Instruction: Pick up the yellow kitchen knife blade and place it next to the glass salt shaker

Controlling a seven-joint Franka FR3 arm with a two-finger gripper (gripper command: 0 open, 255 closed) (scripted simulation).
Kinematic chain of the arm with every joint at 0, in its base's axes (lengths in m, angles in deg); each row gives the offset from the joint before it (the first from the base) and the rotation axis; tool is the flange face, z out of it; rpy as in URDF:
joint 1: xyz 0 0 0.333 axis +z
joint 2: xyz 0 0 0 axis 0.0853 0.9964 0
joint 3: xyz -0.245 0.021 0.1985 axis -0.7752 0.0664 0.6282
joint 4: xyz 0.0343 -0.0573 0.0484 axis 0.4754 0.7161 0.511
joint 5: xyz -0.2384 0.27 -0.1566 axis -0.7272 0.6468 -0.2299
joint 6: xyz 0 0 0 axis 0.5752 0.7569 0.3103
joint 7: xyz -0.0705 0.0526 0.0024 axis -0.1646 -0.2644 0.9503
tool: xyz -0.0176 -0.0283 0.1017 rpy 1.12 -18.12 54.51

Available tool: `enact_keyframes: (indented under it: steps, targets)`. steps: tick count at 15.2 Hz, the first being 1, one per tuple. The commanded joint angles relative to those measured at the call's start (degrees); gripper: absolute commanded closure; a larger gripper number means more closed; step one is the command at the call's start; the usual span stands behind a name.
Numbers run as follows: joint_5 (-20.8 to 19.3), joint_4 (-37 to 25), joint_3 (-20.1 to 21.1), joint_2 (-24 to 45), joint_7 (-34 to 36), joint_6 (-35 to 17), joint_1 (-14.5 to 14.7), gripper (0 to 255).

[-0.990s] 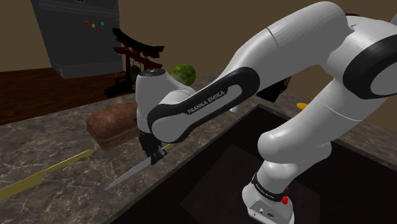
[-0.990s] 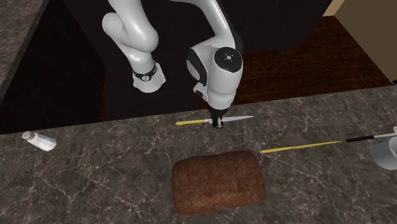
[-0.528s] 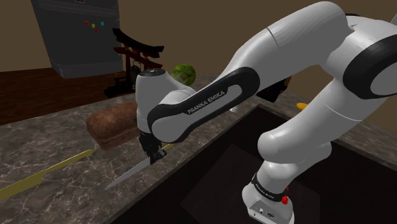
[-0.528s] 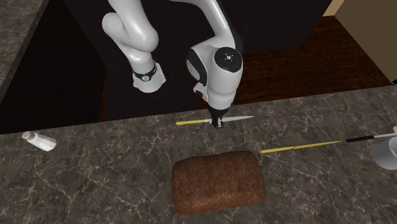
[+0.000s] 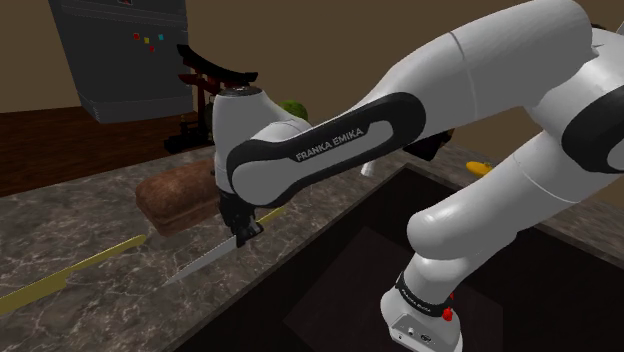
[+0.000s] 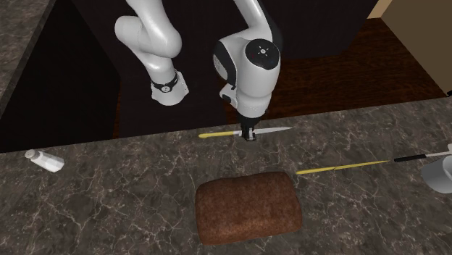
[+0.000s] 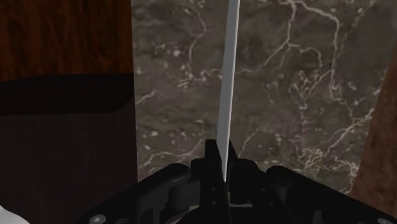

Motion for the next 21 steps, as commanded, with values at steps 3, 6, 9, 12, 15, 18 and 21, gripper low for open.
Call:
enact_keyframes:
  steps: [3,6,9,12,15,18,21]
  targets:
    - [1.26,-1.70,-3.14,-2.39,-1.16,3.81,2.12,255]
    - [1.85,-2.99,-5.15,-3.91,-1.80,6.51,3.31,255]
    - [2.20,-4.38,-6.93,-5.21,-2.27,9.13,4.24,255]
    - [2.39,-5.86,-8.50,-6.31,-2.62,11.69,4.94,255]
    - [2.43,-7.44,-9.91,-7.22,-2.87,14.18,5.48,255]
    - [2.37,-9.12,-11.18,-7.97,-3.04,16.62,5.87,255]
    - [2.22,-10.89,-12.31,-8.54,-3.13,19.01,6.14,255]
